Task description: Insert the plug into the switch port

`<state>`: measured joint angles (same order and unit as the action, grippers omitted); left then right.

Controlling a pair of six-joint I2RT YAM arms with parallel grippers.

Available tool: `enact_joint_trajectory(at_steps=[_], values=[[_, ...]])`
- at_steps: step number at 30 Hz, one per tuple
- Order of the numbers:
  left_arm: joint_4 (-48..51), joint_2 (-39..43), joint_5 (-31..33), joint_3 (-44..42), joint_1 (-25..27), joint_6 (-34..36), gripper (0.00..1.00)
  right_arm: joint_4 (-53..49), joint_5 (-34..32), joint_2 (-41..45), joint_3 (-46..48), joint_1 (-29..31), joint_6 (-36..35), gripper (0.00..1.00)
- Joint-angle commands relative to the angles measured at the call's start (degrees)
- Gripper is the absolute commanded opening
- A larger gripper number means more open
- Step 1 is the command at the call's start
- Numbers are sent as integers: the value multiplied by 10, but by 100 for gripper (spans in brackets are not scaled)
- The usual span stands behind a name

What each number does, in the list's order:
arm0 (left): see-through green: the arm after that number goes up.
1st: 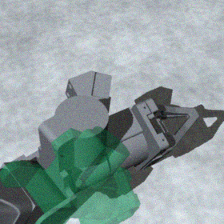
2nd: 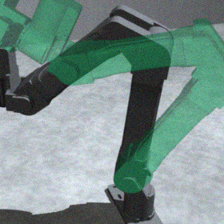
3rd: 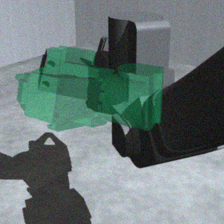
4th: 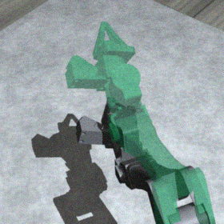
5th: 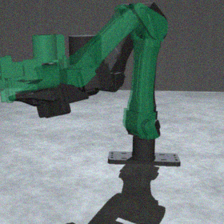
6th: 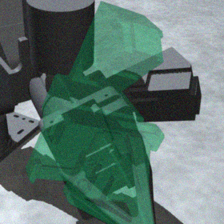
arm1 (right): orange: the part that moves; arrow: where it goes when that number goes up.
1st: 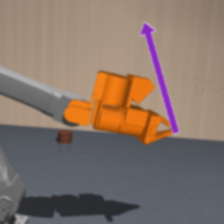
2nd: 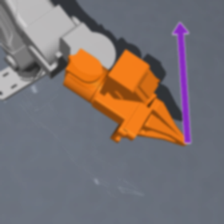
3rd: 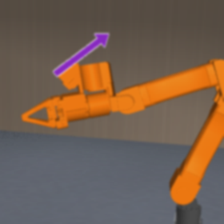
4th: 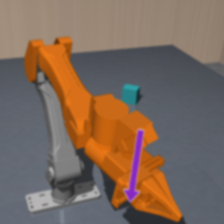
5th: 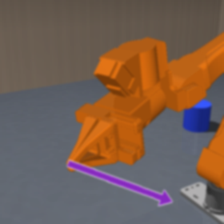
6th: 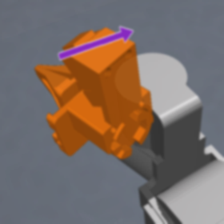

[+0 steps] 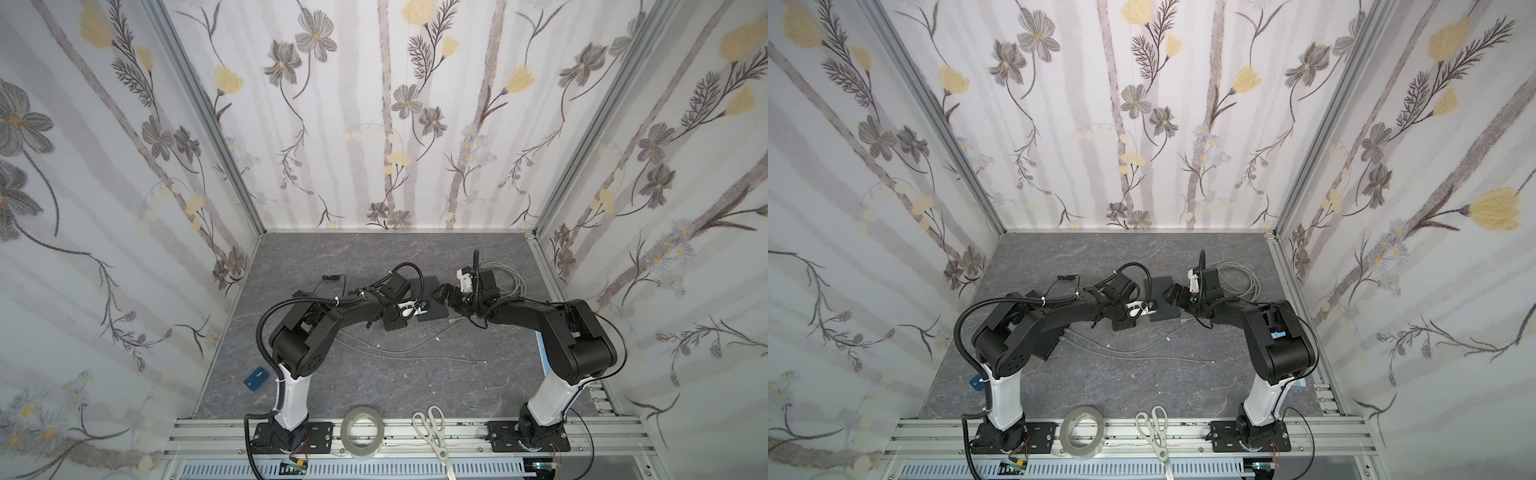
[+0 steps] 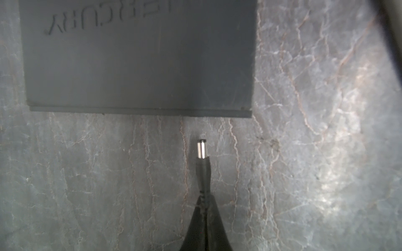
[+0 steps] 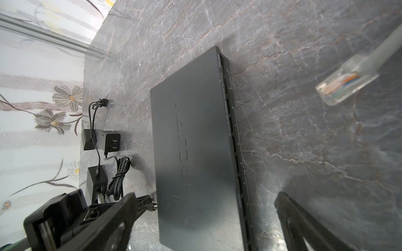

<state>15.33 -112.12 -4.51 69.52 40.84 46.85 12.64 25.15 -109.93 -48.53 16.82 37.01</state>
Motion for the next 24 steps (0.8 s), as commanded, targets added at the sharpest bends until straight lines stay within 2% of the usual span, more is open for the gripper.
enact_joint_trajectory(at_steps=[1,24], values=[[35,5,-7,-3,3,0,0,5,4,-3,-6,1,1,100],[65,-37,27,46,13,-20,0,4,12,-6,-10,7,-4,100]])
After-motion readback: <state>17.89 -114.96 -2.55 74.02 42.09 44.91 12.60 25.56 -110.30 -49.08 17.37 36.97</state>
